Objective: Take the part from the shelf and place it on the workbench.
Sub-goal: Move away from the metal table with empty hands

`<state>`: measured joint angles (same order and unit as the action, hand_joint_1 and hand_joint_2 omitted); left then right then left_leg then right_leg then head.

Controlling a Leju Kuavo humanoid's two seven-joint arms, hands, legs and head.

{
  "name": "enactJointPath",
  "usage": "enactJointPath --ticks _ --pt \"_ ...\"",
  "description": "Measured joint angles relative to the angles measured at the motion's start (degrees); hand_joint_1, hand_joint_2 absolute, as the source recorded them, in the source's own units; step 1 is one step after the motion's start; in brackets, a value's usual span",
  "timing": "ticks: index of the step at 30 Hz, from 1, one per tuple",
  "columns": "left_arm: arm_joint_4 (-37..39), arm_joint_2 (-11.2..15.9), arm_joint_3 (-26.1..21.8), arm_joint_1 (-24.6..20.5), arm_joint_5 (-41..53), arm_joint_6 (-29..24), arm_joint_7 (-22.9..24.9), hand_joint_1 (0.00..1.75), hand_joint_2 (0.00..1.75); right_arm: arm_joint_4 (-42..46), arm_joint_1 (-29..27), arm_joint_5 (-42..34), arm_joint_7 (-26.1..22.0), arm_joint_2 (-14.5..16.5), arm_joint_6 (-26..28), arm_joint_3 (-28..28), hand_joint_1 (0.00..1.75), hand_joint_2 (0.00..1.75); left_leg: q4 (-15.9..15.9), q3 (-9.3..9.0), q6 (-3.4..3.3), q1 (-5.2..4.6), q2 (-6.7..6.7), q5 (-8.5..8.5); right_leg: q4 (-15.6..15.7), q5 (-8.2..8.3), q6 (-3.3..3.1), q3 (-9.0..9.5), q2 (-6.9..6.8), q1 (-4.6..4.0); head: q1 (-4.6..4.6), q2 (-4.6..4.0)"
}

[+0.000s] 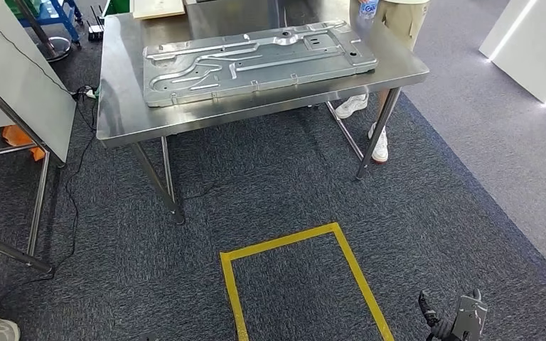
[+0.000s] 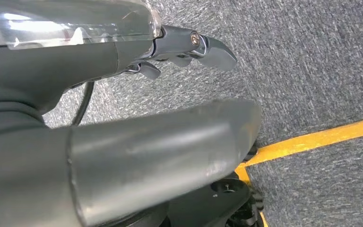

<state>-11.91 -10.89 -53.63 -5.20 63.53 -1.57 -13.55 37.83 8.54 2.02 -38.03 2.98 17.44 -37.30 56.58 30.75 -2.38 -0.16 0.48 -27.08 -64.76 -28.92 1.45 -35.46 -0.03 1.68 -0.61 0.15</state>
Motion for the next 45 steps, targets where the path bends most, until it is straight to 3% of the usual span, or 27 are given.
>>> enactJointPath --ticks 2,5,7,10,11,12,13,15,17,19,22,24,26,27,28,29,30,32,34,36,38,40,42,43,44,45 --pt "0.0 0.0 -0.04 -0.03 0.01 0.09 -0.24 0.0 0.0 -1.18 0.4 0.46 -0.04 -0.22 0.25 -0.25 0.0 0.0 0.83 0.27 0.58 -0.17 -0.03 -0.51 4.53 1.15 -0.47 2.24 0.07 -0.17 -0.01 0.0" --pt "0.0 0.02 -0.09 -0.03 0.03 0.14 -0.69 0.0 0.0 -3.46 0.59 1.09 -0.21 -0.55 0.1 -0.71 0.0 0.0 1.14 0.5 1.35 -0.18 -0.05 -0.73 5.04 1.16 -1.45 2.24 0.13 -0.37 0.0 0.0" --pt "0.0 0.05 -0.1 -0.02 0.06 0.04 -0.58 0.0 0.0 -4.59 0.7 1.69 -0.26 -0.75 -0.73 -0.95 0.0 0.0 2.96 1.26 2.04 -0.03 -0.1 -2.2 5.31 1.42 -2.12 2.24 0.09 -0.16 -0.01 0.0" --pt "0.0 0.07 -0.14 -0.01 0.05 -0.13 -0.08 0.0 0.0 -5.53 0.83 3.19 -0.27 -0.88 -1.62 -0.99 0.0 0.0 12.89 5.66 2.93 0.32 -0.13 -7.56 5.4 1.57 -2.6 2.03 0.03 -0.07 -0.02 0.0" --pt "0.0 0.07 -0.16 0.06 0.04 -0.17 0.03 0.0 0.0 -5.75 0.83 3.57 -0.27 -0.88 -1.75 -0.99 0.0 0.0 15.97 7.08 3.06 0.41 -0.13 -8.59 5.39 1.58 -2.61 1.97 0.03 -0.11 -0.02 0.0" --pt "0.0 0.07 -0.19 0.13 0.04 -0.21 0.08 0.0 0.0 -5.93 0.83 3.82 -0.28 -0.88 -1.86 -0.99 0.0 0.0 17.19 7.64 3.06 0.43 -0.13 -8.49 5.38 1.58 -2.61 1.97 0.03 -0.15 -0.02 0.0" --pt "0.0 0.08 -0.23 0.2 0.04 -0.24 0.1 0.0 0.0 -6.07 0.85 3.98 -0.27 -0.88 -1.96 -0.99 0.0 0.0 16.23 7.17 2.93 0.42 -0.12 -7.31 5.37 1.58 -2.61 2.01 0.0 -0.22 -0.02 0.0" --pt "-0.01 0.13 -0.37 0.17 0.03 -0.27 0.1 0.0 0.0 -6.26 0.91 4.22 -0.28 -0.86 -2.07 -0.98 0.0 0.0 8.69 3.54 2.11 0.17 0.52 -3.27 5.39 1.56 -2.62 2.25 -0.27 -0.35 -0.02 0.0" --pt "-0.01 0.29 -0.48 -0.08 0.05 -0.31 0.1 0.0 0.0 -6.39 0.94 4.48 -0.29 -0.79 -2.1 -0.96 0.0 0.0 2.1 0.51 1.08 -0.46 1.89 -1.08 5.42 1.56 -2.36 2.38 -0.75 -0.48 -0.01 0.0" --pt "-0.01 0.4 -0.51 -0.23 0.08 -0.34 0.09 0.0 0.0 -6.48 0.93 4.67 -0.29 -0.73 -2.09 -0.95 0.0 0.0 0.53 0.05 0.59 -0.93 2.11 -0.96 5.54 1.6 -1.78 2.44 -1.33 -0.44 -0.01 0.0" --pt "0.0 0.37 -0.55 0.0 0.14 -0.35 0.1 0.0 0.0 -6.51 1.06 4.96 -0.3 -0.58 -2.05 -0.9 0.0 0.0 -0.56 -0.23 -0.04 -0.59 0.78 -0.05 5.5 1.27 -0.82 2.7 -1.85 -0.4 0.0 0.0" --pt "0.0 0.34 -0.59 0.03 0.16 -0.35 0.1 0.0 0.0 -6.5 1.15 5.19 -0.31 -0.52 -1.93 -0.86 0.0 0.0 -1.47 -0.58 -0.57 -0.21 0.05 0.78 1.98 -1.3 -0.45 1.32 -1.1 -0.43 0.0 0.0" --pt "0.0 0.34 -0.66 0.06 0.17 -0.35 0.09 0.0 0.0 -6.48 1.16 5.39 -0.31 -0.55 -1.78 -0.86 0.0 0.0 -1.49 -0.41 -0.79 -0.28 -0.65 0.99 -4.97 -5.03 -0.33 -1.78 -0.39 -0.41 0.0 0.0" --pt "0.0 0.34 -0.72 0.13 0.17 -0.35 0.09 0.0 0.0 -6.48 1.12 5.49 -0.3 -0.55 -1.7 -0.86 0.0 0.0 -1.37 -0.33 -0.79 -0.31 -1.1 0.99 -7.82 -5.95 -0.24 -3.08 -0.28 -0.4 0.0 0.0" --pt "0.0 0.33 -0.79 0.21 0.19 -0.35 0.08 0.0 0.0 -6.48 1.1 5.57 -0.3 -0.53 -1.6 -0.86 0.0 0.0 -1.21 -0.27 -0.76 -0.32 -1.59 0.97 -8.96 -5.79 -0.16 -3.6 -0.23 -0.37 0.0 0.0" --pt "0.0 0.33 -0.87 0.27 0.2 -0.33 0.07 0.0 0.0 -6.43 1.09 5.64 -0.3 -0.52 -1.5 -0.86 0.0 0.0 -0.97 -0.23 -0.67 -0.3 -2.14 0.9 -7.89 -4.5 -0.11 -3.06 -0.15 -0.31 0.0 0.0" --pt "0.0 0.31 -0.93 0.3 0.22 -0.3 0.05 0.0 0.0 -6.32 1.11 5.7 -0.31 -0.52 -1.41 -0.86 0.0 0.0 -0.63 -0.19 -0.5 -0.26 -2.72 0.78 -4.82 -2.45 -0.08 -1.56 0.18 -0.22 0.0 0.0" --pt "0.0 0.24 -0.97 0.21 0.25 -0.24 -0.01 0.0 0.0 -6.09 1.18 5.78 -0.31 -0.52 -1.29 -0.86 0.0 0.0 0.36 0.25 0.04 -0.23 -3.76 0.38 2.1 0.33 -0.21 1.73 2.28 0.04 -0.01 0.0" --pt "0.0 0.2 -1.0 0.12 0.25 -0.23 -0.05 0.0 0.0 -6.01 1.19 5.86 -0.31 -0.51 -1.22 -0.86 0.0 0.0 1.15 1.01 0.64 -0.25 -4.65 0.15 4.67 0.7 -0.63 2.69 3.47 0.05 -0.01 0.0" --pt "0.0 0.23 -1.04 0.21 0.25 -0.25 -0.07 0.0 0.0 -6.01 1.23 5.94 -0.31 -0.47 -1.17 -0.84 0.0 0.0 1.31 1.53 1.23 -0.2 -5.44 0.21 4.66 0.87 -1.38 2.47 2.4 -0.08 0.0 0.0" --pt "0.0 0.28 -1.09 0.32 0.25 -0.25 -0.07 0.0 0.0 -6.01 1.42 5.97 -0.31 -0.39 -1.15 -0.77 0.0 0.0 2.79 2.33 1.9 -0.21 -4.38 -0.89 4.96 1.09 -2.17 2.53 1.3 0.01 -0.01 0.0" --pt "0.0 0.31 -1.13 0.24 0.25 -0.25 -0.07 0.0 0.0 -6.01 1.46 5.99 -0.31 -0.35 -1.11 -0.73 0.0 0.0 8.36 4.88 2.57 -0.07 -2.16 -4.22 5.16 1.18 -2.64 2.51 0.07 -0.01 -0.01 0.0" --pt "0.0 0.28 -1.21 0.22 0.25 -0.25 -0.07 0.0 0.0 -6.01 1.36 5.99 -0.31 -0.34 -1.09 -0.73 0.0 0.0 15.36 8.15 3.0 0.24 -1.1 -7.36 5.15 1.16 -2.79 2.38 -1.25 -0.23 -0.02 0.0" --pt "0.0 0.27 -1.28 0.28 0.25 -0.25 -0.07 0.0 0.0 -6.01 1.35 5.99 -0.31 -0.34 -1.09 -0.73 0.0 0.0 17.0 8.86 3.03 0.32 -0.92 -7.65 5.14 1.15 -2.81 2.35 -1.91 -0.36 -0.02 0.0" --pt "0.0 0.27 -1.35 0.36 0.26 -0.25 -0.07 0.0 0.0 -6.01 1.35 5.99 -0.31 -0.32 -1.09 -0.73 0.0 0.0 16.47 8.48 2.89 0.32 -0.79 -6.88 5.13 1.14 -2.82 2.34 -2.54 -0.5 -0.02 0.0" --pt "0.0 0.27 -1.41 0.41 0.26 -0.25 -0.07 0.0 0.0 -6.01 1.38 5.98 -0.31 -0.29 -1.09 -0.73 0.0 0.0 13.78 6.99 2.53 0.21 -0.54 -5.27 5.14 1.13 -2.84 2.39 -3.19 -0.68 -0.02 0.0"
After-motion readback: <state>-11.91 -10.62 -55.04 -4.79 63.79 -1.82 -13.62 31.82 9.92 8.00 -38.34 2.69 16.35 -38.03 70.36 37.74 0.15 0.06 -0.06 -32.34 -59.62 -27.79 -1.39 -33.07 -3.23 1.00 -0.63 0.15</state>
